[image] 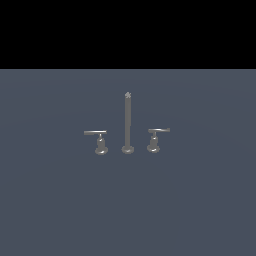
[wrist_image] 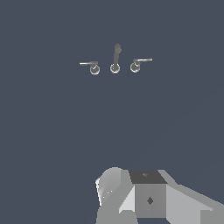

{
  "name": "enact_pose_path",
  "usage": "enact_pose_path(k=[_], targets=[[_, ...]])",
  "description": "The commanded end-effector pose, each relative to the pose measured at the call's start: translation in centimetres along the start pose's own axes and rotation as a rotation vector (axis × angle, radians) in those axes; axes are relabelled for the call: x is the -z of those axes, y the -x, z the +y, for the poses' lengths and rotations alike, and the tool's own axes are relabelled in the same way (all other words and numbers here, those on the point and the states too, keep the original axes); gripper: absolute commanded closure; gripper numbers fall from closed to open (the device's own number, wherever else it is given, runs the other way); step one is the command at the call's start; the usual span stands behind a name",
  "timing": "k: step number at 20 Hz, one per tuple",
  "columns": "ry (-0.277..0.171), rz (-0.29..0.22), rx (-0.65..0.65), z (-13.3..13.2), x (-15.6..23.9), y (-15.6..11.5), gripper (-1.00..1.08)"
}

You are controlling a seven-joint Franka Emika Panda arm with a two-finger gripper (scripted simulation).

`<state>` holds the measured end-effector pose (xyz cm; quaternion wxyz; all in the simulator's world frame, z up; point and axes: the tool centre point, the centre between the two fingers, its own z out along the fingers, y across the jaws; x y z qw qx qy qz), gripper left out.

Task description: Turn on the faucet by rotating a designated handle.

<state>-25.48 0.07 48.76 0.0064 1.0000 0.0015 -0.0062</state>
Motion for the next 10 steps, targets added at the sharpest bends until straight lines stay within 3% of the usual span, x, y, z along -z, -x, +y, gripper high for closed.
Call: enact_pose_path(k=[1,10], targets=[[0.0,0.0,0.0,0.0,0.0,0.0,1.08],[-0.001,0.0,-0.053,-0.4,-1.4,-1.1,1.08]])
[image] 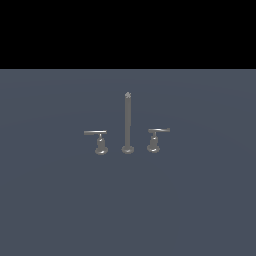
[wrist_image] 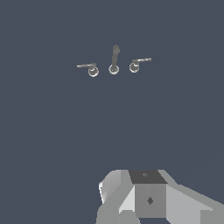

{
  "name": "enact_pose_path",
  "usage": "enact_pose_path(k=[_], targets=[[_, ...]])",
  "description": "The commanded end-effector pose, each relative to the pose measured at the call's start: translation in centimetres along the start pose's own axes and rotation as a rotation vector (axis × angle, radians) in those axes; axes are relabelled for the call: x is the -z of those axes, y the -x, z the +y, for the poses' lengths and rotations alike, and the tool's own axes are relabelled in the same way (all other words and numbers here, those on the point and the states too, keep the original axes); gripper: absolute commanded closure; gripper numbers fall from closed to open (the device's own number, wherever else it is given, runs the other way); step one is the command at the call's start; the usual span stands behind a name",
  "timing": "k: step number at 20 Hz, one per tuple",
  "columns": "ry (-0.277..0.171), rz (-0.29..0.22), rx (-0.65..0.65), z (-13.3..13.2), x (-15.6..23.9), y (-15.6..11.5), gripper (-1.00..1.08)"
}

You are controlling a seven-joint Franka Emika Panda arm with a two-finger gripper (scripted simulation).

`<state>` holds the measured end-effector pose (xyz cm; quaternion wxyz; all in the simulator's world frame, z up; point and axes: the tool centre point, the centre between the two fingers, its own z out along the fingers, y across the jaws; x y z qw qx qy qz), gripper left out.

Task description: Turn on the faucet by rotating a designated handle.

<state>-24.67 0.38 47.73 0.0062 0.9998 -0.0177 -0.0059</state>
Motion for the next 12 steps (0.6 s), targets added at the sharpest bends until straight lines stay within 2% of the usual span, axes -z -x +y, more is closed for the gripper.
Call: enact_pose_path(k=[1,12], targets=[[-0.001,-0.001,-0.027,-0.2,-0.7,-0.6,1.08],[-0.005,-0.001,-0.248,-1.5,-6.7,-5.5,1.08]])
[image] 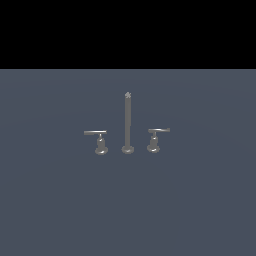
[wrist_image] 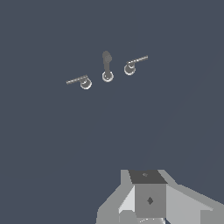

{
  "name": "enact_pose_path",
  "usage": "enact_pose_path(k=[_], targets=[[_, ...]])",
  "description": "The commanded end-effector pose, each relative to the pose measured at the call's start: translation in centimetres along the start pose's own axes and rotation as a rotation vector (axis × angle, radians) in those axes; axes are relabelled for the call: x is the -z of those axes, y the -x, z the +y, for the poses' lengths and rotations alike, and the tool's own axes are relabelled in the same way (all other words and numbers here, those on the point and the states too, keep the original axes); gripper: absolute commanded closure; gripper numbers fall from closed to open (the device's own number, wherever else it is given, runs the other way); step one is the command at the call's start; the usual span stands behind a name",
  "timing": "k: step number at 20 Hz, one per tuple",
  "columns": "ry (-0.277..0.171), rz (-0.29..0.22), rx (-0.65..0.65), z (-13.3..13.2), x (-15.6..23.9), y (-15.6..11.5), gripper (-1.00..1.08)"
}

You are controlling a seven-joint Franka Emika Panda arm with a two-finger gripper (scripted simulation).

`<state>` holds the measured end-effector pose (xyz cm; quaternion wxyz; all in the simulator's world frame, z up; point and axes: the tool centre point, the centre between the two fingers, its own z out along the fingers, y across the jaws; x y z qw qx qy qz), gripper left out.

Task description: Turn on the faucet by rotating a designated handle.

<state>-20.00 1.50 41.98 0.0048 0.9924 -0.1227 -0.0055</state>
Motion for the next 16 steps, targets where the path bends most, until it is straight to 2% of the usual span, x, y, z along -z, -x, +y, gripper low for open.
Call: enact_pose_path(k=[1,16], targets=[[-0.002,0.0,-0.064,-0.5,-1.7,-1.4,1.08],[-0.009,-0.001,-0.458,-1.7,-12.4,-10.6,1.08]])
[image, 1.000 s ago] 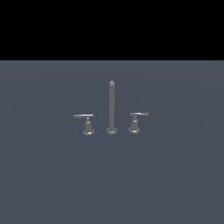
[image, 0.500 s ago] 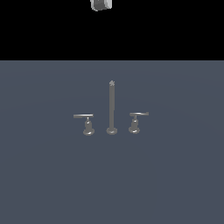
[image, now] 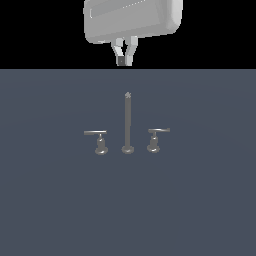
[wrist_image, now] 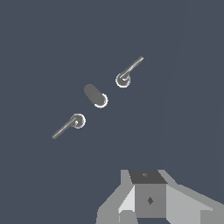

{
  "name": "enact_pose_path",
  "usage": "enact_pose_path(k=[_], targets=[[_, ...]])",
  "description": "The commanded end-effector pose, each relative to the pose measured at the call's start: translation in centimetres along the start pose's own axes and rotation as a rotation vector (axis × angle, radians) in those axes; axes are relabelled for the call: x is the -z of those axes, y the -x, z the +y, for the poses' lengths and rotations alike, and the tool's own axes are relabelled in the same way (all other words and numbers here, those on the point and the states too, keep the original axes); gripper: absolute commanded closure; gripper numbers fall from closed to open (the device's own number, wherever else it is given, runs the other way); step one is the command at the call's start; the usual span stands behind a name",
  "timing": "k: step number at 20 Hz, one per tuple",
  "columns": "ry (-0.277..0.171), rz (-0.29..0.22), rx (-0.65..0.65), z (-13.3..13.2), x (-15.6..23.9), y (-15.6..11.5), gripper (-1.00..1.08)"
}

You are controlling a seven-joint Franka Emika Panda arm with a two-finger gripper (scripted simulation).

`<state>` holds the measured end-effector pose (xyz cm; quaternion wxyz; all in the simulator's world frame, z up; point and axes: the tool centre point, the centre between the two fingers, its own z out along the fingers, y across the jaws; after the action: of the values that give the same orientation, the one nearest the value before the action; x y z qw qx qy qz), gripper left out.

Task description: Turn on the faucet by rotating a designated handle.

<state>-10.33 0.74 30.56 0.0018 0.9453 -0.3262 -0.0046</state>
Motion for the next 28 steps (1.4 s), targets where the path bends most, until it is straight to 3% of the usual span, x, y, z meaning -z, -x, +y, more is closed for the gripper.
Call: enact_pose_path(k=[1,14,28], targets=[[-0.002,0.001,-0.064,-0.5,-1.7,-1.4,1.08],[-0.005,0.002,-0.392,-1.7,-10.5,-9.3,1.08],[-0.006,0.006,-0.727,0.0,-19.1,-17.5,1.08]])
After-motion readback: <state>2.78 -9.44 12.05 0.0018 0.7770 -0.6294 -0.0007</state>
